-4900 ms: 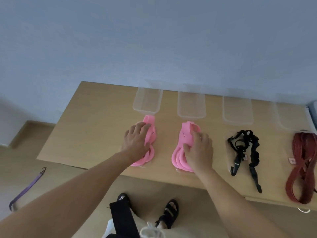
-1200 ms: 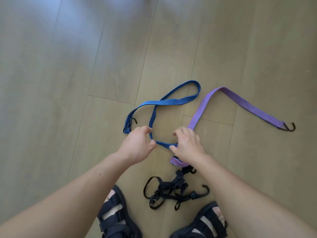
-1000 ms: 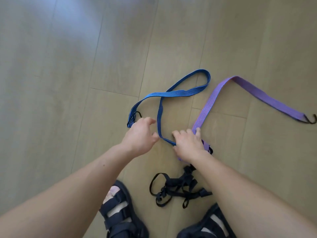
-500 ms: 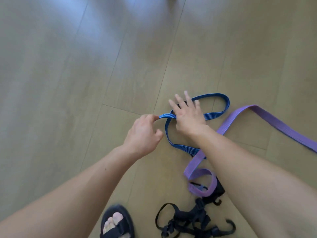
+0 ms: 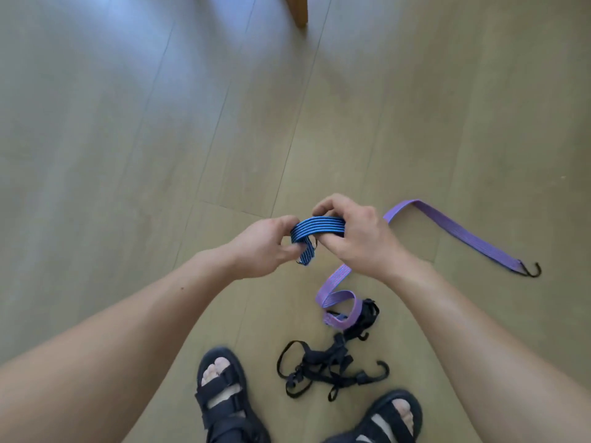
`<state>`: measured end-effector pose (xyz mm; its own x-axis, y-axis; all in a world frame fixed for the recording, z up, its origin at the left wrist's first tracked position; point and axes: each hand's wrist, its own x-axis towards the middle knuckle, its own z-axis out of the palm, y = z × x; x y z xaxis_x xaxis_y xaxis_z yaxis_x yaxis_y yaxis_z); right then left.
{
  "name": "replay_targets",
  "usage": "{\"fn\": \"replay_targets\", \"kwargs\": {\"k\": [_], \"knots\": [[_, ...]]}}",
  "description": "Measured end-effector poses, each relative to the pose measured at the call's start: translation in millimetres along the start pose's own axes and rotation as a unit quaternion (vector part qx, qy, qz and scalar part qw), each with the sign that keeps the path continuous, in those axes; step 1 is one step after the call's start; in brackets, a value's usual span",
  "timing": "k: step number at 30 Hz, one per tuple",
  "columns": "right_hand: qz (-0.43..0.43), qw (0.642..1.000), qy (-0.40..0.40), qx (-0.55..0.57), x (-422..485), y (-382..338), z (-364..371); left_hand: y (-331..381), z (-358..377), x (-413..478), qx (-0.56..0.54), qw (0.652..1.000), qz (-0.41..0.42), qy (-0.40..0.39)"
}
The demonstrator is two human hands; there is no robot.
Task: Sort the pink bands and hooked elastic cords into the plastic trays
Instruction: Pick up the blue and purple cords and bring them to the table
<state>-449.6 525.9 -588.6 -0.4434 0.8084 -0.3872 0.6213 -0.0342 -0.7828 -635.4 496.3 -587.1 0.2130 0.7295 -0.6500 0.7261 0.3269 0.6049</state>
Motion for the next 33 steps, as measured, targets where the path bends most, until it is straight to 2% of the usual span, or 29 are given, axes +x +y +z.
{"fn": "replay_targets", "kwargs": {"k": [4,7,9,11,13,15,17,20,22,24,27,30,32,33], "knots": [[0.039,0.998,0.013,-0.038,-25.3,-15.4,-52.1,48.6,-21.4,-30.6,-0.089,0.995,-0.022,0.050],[0.067,0.995,0.060,0.040,-47.4,-31.3,-82.0,81.6,-40.5,-52.1,-0.234,0.967,-0.041,0.098],[0.080,0.983,0.119,0.118,-62.0,-48.7,-95.0,106.1,-50.1,-63.7,-0.349,0.925,-0.041,0.142],[0.086,0.971,0.144,0.171,-76.2,-70.2,-96.1,135.5,-55.9,-74.3,-0.469,0.865,-0.052,0.170],[0.070,0.966,0.118,0.218,-89.7,-89.6,-86.9,163.2,-59.5,-81.8,-0.577,0.799,-0.046,0.162],[0.058,0.971,0.078,0.218,-99.4,-100.6,-75.7,183.1,-65.3,-84.3,-0.650,0.747,-0.035,0.135],[0.055,0.977,0.068,0.194,-102.9,-100.8,-67.4,192.6,-70.2,-85.0,-0.685,0.721,-0.026,0.100],[0.050,0.968,0.129,0.207,-103.2,-94.2,-60.1,196.9,-67.3,-87.5,-0.716,0.696,-0.038,0.041],[0.050,0.954,0.152,0.255,-102.3,-86.2,-54.9,195.3,-59.2,-88.8,-0.748,0.661,-0.052,0.010],[0.068,0.934,0.141,0.321,-101.1,-78.4,-48.0,188.8,-52.9,-87.3,-0.766,0.639,-0.067,0.016],[0.084,0.921,0.129,0.357,-100.0,-71.0,-36.7,175.1,-47.4,-80.4,-0.773,0.624,-0.100,0.064],[0.070,0.910,0.099,0.396,-93.3,-72.6,-27.5,168.8,-38.9,-75.0,-0.784,0.604,-0.121,0.079],[0.083,0.909,0.096,0.397,-87.2,-72.4,-24.8,164.6,-37.7,-71.4,-0.780,0.609,-0.121,0.077],[0.097,0.906,0.096,0.400,-85.1,-71.1,-24.4,161.1,-39.4,-69.2,-0.770,0.623,-0.117,0.076]]}}
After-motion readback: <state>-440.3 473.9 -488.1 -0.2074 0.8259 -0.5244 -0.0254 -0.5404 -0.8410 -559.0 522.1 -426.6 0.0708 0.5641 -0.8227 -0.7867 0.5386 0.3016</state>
